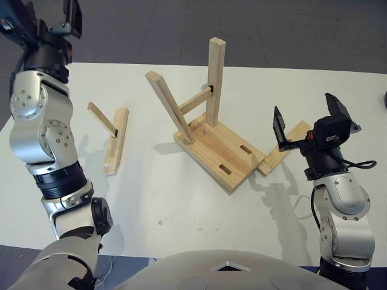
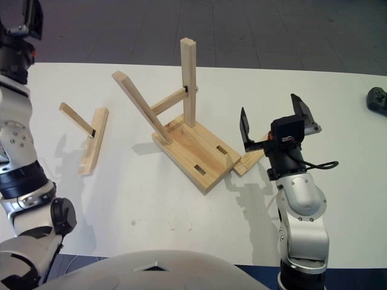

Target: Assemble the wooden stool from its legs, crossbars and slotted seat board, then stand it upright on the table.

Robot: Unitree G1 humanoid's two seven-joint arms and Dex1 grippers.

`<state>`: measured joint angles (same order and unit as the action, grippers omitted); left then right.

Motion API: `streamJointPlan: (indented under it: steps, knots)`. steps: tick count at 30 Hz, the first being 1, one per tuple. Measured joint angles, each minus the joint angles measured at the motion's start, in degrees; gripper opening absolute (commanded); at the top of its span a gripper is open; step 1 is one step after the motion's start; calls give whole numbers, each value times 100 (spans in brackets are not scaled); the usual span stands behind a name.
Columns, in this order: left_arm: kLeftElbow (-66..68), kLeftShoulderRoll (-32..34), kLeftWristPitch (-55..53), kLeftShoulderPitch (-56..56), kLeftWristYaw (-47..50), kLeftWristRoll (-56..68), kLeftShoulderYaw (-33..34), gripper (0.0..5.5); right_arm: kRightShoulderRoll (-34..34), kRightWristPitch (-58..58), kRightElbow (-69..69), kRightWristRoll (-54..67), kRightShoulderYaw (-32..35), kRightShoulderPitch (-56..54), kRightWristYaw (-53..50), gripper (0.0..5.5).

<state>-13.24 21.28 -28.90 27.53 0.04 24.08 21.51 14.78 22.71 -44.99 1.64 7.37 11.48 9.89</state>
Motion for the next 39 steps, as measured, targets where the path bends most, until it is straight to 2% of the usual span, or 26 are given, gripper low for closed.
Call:
streamJointPlan:
  steps: [4,12,22,39]
  knots:
    - [379,62,-12,-395,-420,68,64,311,-63,-5,-15,-12,-20,100,-62,540]
    - [1492,276,536,-35,-1018,59,196,167,-112,-4,-22,21,-1,80,-117,540]
    - [2016,278,848,-25,-1111,-42,158,3,-113,-4,-21,22,0,68,-144,540]
    - [2405,-1,1184,-155,-1049,-174,18,3,-101,3,-9,39,-10,-52,-97,540]
